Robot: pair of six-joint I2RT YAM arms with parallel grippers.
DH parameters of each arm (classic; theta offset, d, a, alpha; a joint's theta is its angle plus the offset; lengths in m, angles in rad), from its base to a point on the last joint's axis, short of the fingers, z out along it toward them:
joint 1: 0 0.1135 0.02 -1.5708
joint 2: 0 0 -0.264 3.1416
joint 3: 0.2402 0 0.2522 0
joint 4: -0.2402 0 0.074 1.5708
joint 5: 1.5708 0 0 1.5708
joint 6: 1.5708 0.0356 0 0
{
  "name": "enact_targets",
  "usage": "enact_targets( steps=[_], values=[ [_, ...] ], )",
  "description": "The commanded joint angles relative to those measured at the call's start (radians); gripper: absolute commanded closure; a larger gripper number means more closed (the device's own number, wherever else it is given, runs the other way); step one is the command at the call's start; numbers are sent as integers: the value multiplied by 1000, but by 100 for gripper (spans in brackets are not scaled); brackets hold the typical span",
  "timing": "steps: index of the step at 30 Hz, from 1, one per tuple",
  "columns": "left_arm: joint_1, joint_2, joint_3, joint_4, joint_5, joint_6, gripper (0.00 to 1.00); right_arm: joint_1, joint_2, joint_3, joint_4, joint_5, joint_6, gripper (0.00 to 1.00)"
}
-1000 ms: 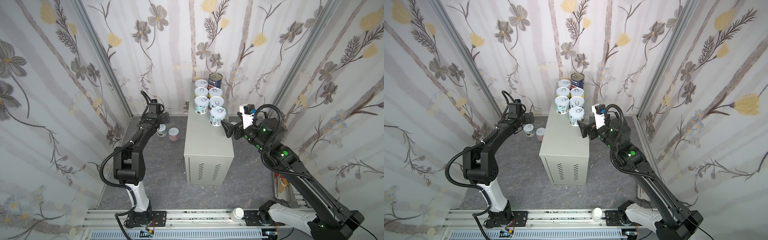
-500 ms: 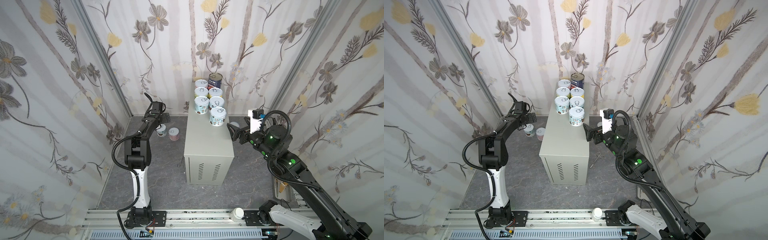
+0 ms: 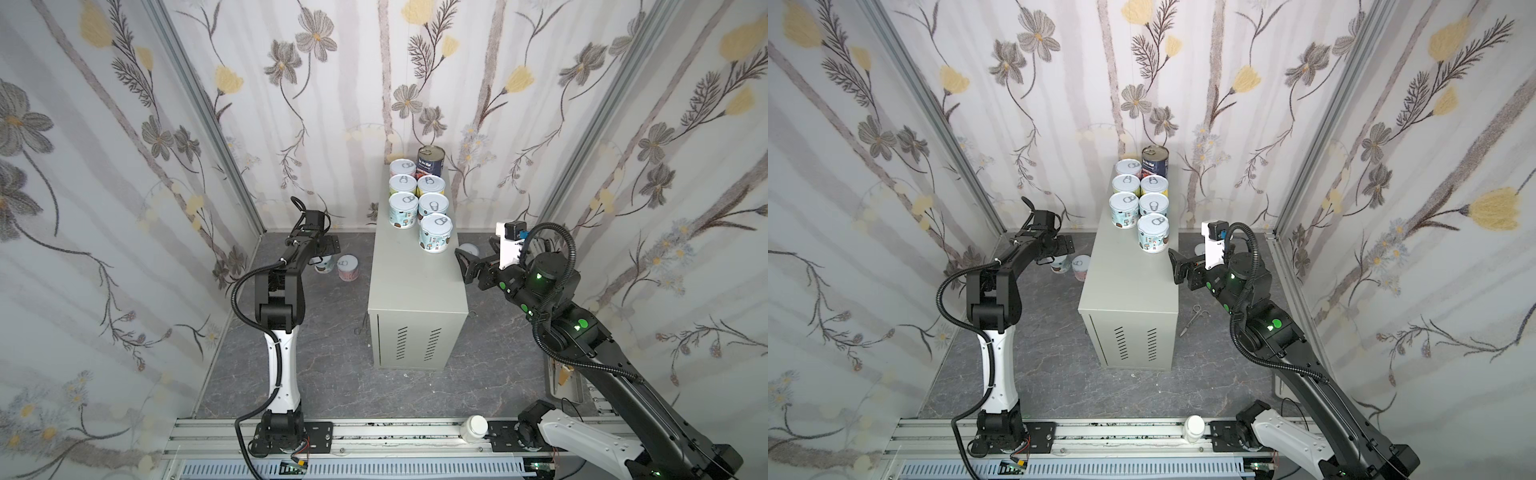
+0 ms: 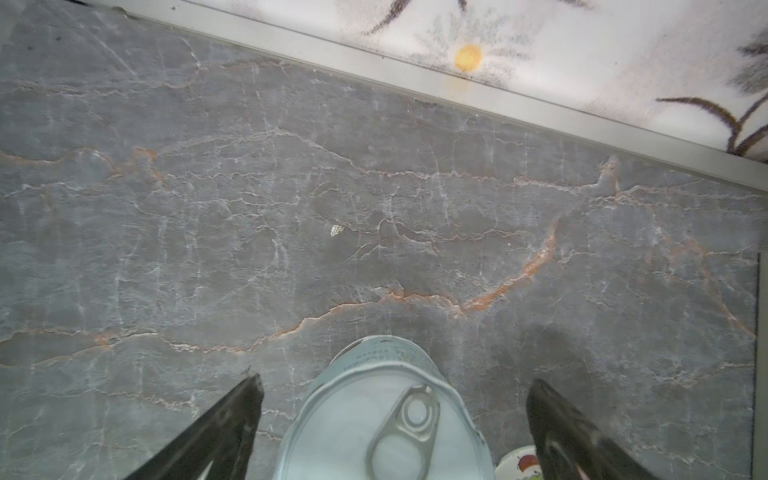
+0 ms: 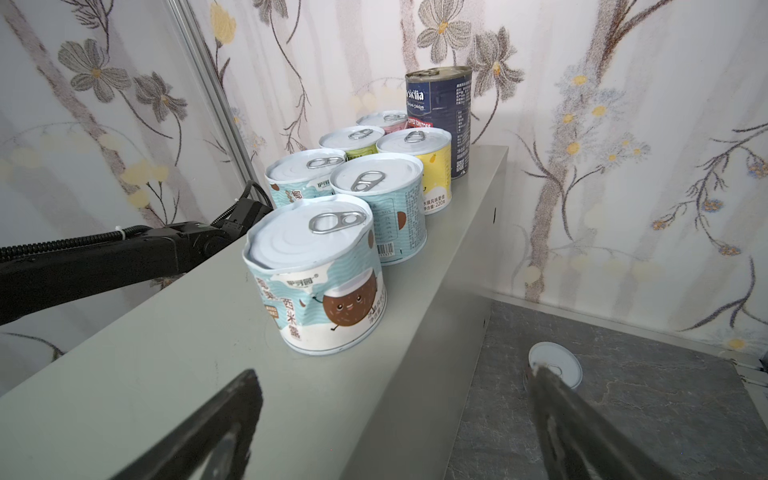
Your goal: Place and organize the canned foods onto the counter
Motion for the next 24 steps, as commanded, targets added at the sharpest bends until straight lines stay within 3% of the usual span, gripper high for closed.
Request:
enact_targets(
  steps=[1, 13, 24],
  values=[
    [1, 10, 7, -21, 14, -18, 0, -3, 9, 7, 26, -1, -4, 0],
    [1, -29, -109, -8, 24, -13, 1, -24, 36, 5, 42, -43, -13, 0],
    [1, -40, -146, 32, 19, -8, 10, -35, 32, 3, 43, -62, -16, 0]
  ],
)
